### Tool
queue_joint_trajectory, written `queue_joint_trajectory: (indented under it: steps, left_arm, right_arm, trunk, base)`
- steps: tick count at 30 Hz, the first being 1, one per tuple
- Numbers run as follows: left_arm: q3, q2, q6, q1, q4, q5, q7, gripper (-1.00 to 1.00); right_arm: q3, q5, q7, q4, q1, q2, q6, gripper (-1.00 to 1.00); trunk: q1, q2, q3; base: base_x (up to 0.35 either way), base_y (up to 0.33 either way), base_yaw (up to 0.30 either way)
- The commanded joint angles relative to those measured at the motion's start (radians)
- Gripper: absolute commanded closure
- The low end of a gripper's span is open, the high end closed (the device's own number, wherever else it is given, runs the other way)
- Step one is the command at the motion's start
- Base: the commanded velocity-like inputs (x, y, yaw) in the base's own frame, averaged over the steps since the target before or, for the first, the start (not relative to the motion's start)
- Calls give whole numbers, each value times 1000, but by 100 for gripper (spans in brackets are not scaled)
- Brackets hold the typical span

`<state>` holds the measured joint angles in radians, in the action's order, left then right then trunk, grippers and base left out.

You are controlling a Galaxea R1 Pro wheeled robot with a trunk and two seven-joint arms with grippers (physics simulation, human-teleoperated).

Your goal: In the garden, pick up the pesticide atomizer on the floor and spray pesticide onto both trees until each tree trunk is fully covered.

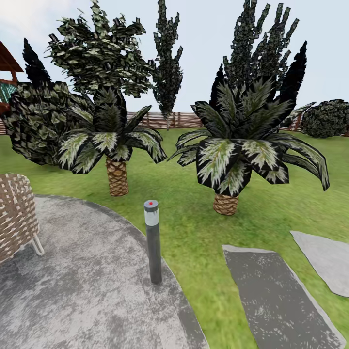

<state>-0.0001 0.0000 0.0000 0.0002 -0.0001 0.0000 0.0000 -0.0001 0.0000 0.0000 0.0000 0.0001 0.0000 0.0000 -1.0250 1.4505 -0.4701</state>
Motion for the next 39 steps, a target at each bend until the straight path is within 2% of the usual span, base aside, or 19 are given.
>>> queue_joint_trajectory:
  steps: [1, 7, 14, 23, 31, 32, 36, 39]
  left_arm:
    - [0, 0, 0, 0, 0, 0, 0, -100]
    - [-3, -2, -11, 0, -8, -2, 2, -100]
    - [-2, -2, -38, 0, -12, 0, 2, -100]
    - [3, -14, -89, 0, -11, 2, 1, -100]
    - [-6, 9, -133, -38, -53, -11, -1, -100]
    - [-5, 10, -210, -60, -252, -11, -1, -100]
    - [-3, 12, -211, -95, -358, -9, -2, -100]
    - [-6, 12, -212, -124, -385, -10, -2, -100]
  right_arm:
    - [0, 0, 0, 0, 0, 0, 0, -100]
    - [2, 1, 1, -21, -13, 29, 0, -100]
    - [1, 2, -1, -61, -27, 66, -38, -100]
    - [-1, 2, -2, -96, -28, 72, -65, -100]
    - [-6, 3, -6, -135, -29, 27, -110, -100]
    - [-6, 2, -6, -334, -30, -22, -298, -100]
    - [-6, 3, -6, -461, -31, -40, -365, -100]
    - [-7, 3, -6, -514, -31, -45, -399, -100]
  trunk:
    - [0, 0, 0]
    - [0, 0, 0]
    - [0, 0, 0]
    - [0, 0, 0]
    - [0, 0, 0]
    - [0, 0, 0]
    - [0, 0, 0]
    - [0, 0, 0]
  base:
    - [0, 0, 0]
    - [0, 0, 0]
    - [0, 0, 0]
    - [0, 0, 0]
    - [0, 0, 0]
    - [0, 0, 0]
    - [0, 0, 0]
    - [0, 0, 0]
